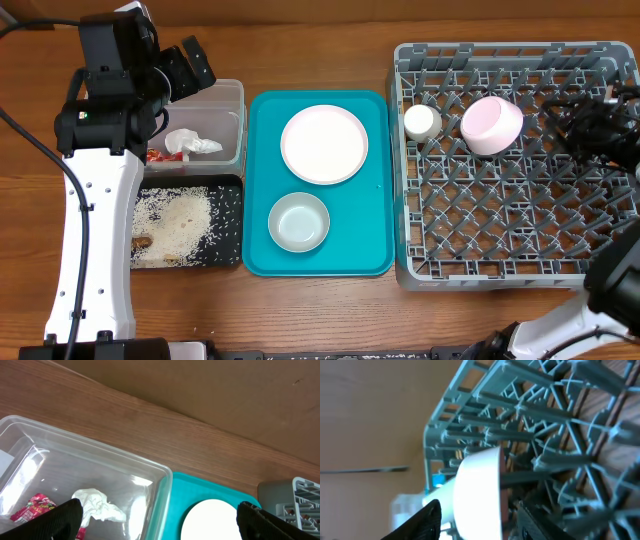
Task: Sort waste into correct bins and load items into the dishwasher
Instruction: 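Release the pink bowl in the rack and raise the right gripper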
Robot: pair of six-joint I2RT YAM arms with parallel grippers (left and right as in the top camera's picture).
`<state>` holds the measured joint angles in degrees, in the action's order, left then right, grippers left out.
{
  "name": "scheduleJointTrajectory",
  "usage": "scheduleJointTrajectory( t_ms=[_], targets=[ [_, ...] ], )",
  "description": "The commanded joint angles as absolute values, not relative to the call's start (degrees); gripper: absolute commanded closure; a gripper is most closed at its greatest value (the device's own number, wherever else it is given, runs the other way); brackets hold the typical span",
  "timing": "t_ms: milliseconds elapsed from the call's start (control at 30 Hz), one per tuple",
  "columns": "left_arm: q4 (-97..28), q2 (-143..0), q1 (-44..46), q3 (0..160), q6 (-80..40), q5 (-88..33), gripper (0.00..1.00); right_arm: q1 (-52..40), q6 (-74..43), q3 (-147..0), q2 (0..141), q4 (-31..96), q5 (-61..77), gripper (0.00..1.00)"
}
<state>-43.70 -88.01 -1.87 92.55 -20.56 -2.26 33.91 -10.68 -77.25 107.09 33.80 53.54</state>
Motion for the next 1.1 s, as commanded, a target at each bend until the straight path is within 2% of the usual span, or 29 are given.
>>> scheduleJointTrajectory(
  t_ms=[0, 167, 233, 400, 500, 767, 1067],
  targets=[
    [-43.53, -88.07, -1.48, 93.06, -19.7, -1.45, 0.0, 28.14, -4.64, -78.63, 98.08, 35.99, 39.75, 0.54],
    [-43.53, -88.07, -1.48, 93.06, -19.7, -1.48, 0.0, 18.17, -2.5, -78.63, 94.17, 38.46, 27.53, 0.91],
    [-43.53, -88.07, -1.48, 93.06, -19.68, -1.48, 0.0, 14.0, -2.5, -78.59, 94.3, 39.57, 20.8, 0.96],
    [-43.53, -88.07, -1.48, 93.06, -19.68, -1.48, 0.0, 6.04, -2.52, -77.84, 95.02, 39.72, 3.84, 0.96],
    [-43.53, -88.07, -1.48, 93.06, -19.68, -1.45, 0.0, 3.73, -2.55, -77.84, 95.61, 39.88, -1.52, 0.96],
    [-43.53, -88.07, -1.48, 93.06, -19.7, -1.45, 0.0, 3.18, -2.96, -77.17, 100.4, 40.45, -3.73, 0.96],
    [-43.53, -88.07, -1.48, 93.06, -19.7, -1.48, 0.0, 3.18, -6.28, -77.62, 100.31, 41.8, -18.17, 0.96]
  ],
)
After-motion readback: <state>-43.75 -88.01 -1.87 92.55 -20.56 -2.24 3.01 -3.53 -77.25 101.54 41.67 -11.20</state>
